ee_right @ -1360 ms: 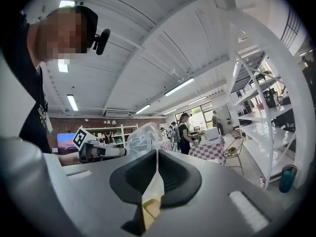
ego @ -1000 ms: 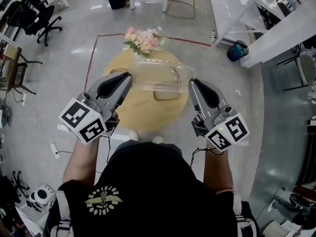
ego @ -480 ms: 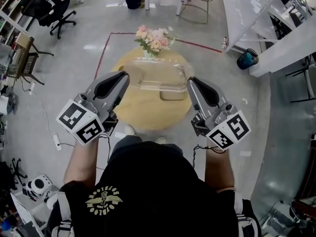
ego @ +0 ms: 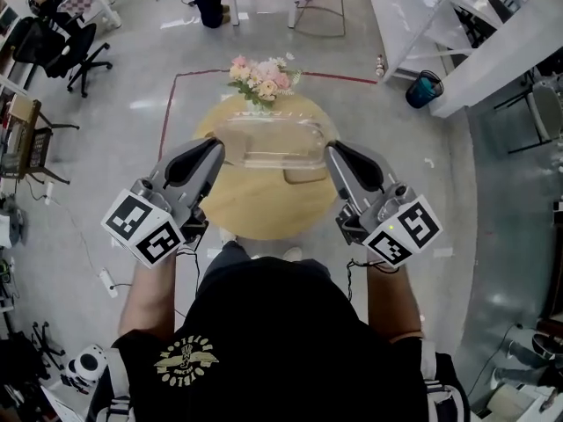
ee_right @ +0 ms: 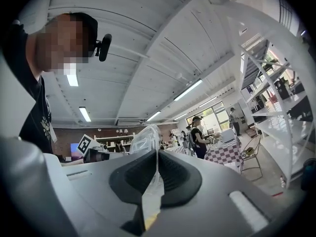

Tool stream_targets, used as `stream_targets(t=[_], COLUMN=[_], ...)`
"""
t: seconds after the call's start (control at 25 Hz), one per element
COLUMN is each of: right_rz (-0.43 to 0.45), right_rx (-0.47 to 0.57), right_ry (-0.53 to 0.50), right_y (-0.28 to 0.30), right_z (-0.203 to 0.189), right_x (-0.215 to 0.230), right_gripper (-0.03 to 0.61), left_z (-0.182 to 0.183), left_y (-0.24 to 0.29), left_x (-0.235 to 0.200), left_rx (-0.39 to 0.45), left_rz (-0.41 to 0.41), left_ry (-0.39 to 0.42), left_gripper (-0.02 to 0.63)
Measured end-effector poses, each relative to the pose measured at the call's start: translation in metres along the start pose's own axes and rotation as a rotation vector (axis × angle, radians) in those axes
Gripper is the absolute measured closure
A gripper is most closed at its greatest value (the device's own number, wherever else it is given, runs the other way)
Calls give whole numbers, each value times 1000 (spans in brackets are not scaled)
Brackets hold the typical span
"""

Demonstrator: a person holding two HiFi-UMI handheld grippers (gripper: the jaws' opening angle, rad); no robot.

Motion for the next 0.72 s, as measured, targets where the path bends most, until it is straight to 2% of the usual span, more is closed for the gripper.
stream_targets(t=[0.12,0.56,0.72], right_rz=[-42,-130,-176], right_rx=[0,-36,-63], right_ry=[-2,-5,5], right_y=[20,164,202], right_z=[-8,-14,-14], right_x=[-5,-48,-53], right_gripper=[563,563,563], left_z=[-2,28,34], left_y=[-5,-49,-53], left_x=[-22,-169,-210], left_rx=[-3,-9,-28], left_rz=[-47,-136,-180], left_ry=[1,-20,-48], left_gripper=[595,595,595])
Point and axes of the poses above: the fingertips, and each gripper's own axes: y forward along the fingers, x to its right, z out of its top, the point moved 2 cm from there along -y, backward along the fingers, and after that the axes turned 4 degrees about -x, right-handed, at the moved point
